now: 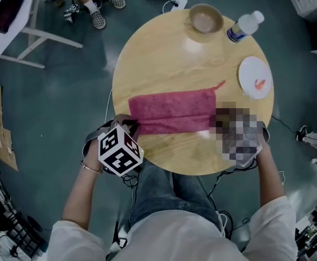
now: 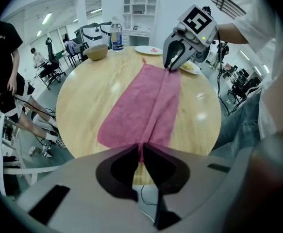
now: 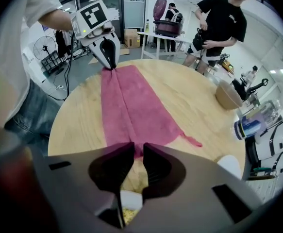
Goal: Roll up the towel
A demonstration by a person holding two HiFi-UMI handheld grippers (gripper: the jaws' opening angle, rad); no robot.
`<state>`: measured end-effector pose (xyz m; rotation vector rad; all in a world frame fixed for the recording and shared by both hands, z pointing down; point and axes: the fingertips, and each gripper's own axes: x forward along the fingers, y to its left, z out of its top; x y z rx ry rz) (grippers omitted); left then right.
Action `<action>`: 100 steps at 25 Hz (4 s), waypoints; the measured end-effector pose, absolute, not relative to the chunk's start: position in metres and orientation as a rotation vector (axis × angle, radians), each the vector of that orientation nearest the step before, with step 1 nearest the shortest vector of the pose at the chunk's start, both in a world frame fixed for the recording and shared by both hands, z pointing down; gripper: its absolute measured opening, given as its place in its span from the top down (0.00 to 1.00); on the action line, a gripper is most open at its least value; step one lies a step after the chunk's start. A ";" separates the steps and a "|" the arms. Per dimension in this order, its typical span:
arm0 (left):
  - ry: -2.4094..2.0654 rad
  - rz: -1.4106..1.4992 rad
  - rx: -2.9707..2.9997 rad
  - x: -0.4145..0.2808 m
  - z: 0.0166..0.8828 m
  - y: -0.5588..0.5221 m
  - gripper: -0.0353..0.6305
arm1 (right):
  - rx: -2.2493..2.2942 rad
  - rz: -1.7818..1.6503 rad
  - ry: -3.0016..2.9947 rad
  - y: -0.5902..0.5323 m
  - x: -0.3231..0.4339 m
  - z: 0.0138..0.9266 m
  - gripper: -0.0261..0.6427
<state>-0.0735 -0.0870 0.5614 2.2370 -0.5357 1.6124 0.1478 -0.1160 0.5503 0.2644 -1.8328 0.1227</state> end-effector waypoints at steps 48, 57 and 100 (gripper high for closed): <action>-0.386 1.706 2.285 -0.054 0.555 0.001 0.91 | 0.076 0.096 -1.852 -0.027 0.158 0.540 0.93; -0.457 1.640 2.254 -0.061 0.544 -0.028 0.91 | 0.108 0.110 -1.849 -0.055 0.152 0.527 0.93; -0.481 1.660 2.422 -0.061 0.542 -0.044 0.83 | 0.165 0.028 -1.871 -0.066 0.139 0.538 0.81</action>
